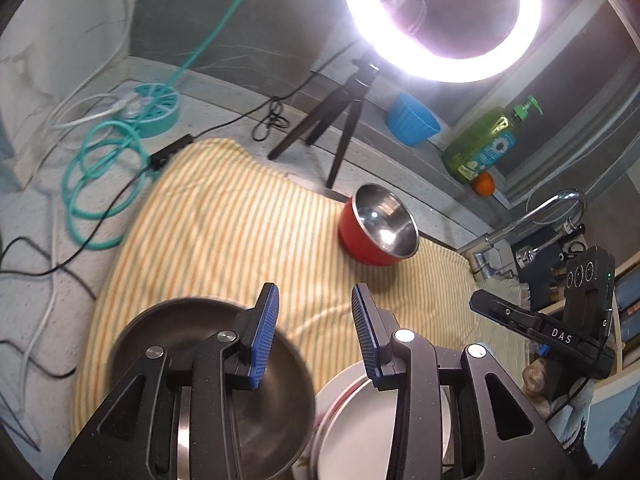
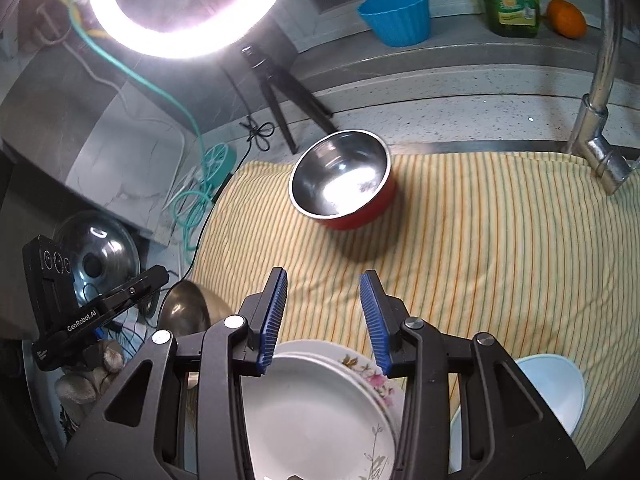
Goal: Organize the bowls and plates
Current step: 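Reach the right gripper to the red-bottomed bowl rim and close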
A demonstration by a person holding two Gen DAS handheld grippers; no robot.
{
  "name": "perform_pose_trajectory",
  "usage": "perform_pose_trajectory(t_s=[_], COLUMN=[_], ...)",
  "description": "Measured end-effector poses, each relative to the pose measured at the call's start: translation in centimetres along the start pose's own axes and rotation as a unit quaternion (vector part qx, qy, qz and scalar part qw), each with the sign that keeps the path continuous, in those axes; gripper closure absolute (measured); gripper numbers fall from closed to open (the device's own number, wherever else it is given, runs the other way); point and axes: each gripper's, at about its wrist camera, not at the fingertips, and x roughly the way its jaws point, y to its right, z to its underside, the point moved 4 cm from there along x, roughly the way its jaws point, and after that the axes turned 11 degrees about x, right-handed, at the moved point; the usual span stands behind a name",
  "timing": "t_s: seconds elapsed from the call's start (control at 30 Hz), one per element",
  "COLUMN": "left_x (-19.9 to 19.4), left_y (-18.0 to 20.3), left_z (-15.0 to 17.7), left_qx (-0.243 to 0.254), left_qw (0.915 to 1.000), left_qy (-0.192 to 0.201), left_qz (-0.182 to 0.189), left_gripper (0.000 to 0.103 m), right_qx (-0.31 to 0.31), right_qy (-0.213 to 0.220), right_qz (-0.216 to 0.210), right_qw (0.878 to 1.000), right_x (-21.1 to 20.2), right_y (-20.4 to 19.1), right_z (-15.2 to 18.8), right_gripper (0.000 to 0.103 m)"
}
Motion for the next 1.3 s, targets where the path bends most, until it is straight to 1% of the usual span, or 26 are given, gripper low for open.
perform_pose_trajectory(t_s=[0.2,0.33,0.4,0.57,0.67,0.73,0.8,0.93,1.03,1.17,1.23,1.3], left_x=[3.7,6.3,7.7,10.5,12.0,12.8,13.6,15.0,15.8,16.5,16.7,17.0], left_y=[1.6,1.9,2.1,2.2,2.2,2.3,2.2,2.1,2.2,2.1,1.9,2.0], left_z=[-2.2,-3.8,-4.5,-5.7,-6.3,-6.7,-7.0,-7.1,-7.2,-7.3,-7.2,-7.2], left_qx=[0.016,0.015,0.015,0.018,0.015,0.017,0.013,0.013,0.022,0.018,0.016,0.017], left_qw=[0.9993,0.9986,0.9978,0.9966,0.9958,0.9954,0.9948,0.9936,0.9927,0.992,0.9918,0.9913], left_qy=[-0.028,-0.045,-0.056,-0.077,-0.087,-0.092,-0.099,-0.111,-0.118,-0.123,-0.125,-0.128], left_qz=[0.02,0.024,0.033,0.022,0.022,0.022,0.023,0.018,0.016,0.02,0.023,0.026], left_gripper=[0.067,0.067,0.067,0.067,0.067,0.067,0.067,0.067,0.069,0.07,0.077,0.078], right_qx=[0.032,0.059,0.066,0.08,0.087,0.094,0.1,0.11,0.111,0.112,0.109,0.106], right_qy=[-0.005,-0.012,-0.013,-0.022,-0.023,-0.024,-0.026,-0.031,-0.032,-0.036,-0.039,-0.042], right_qz=[0.004,0.004,0.007,0.008,0.006,0.004,0.004,0.004,0.009,0.013,0.016,0.018], right_qw=[0.999,0.998,0.998,0.997,0.996,0.995,0.995,0.993,0.993,0.993,0.993,0.993], right_x=[1.8,3.3,4.0,5.5,6.3,6.9,7.3,8.4,9.1,9.8,10.2,10.5], right_y=[1.6,2.7,3.0,3.6,3.8,4.0,4.1,4.4,4.5,4.7,4.7,4.6], right_z=[-2.4,-3.7,-4.1,-5.0,-5.6,-6.0,-6.4,-6.9,-7.3,-7.6,-7.7,-7.7], right_gripper=[0.063,0.063,0.063,0.064,0.064,0.065,0.07,0.073,0.076,0.082,0.083,0.086])
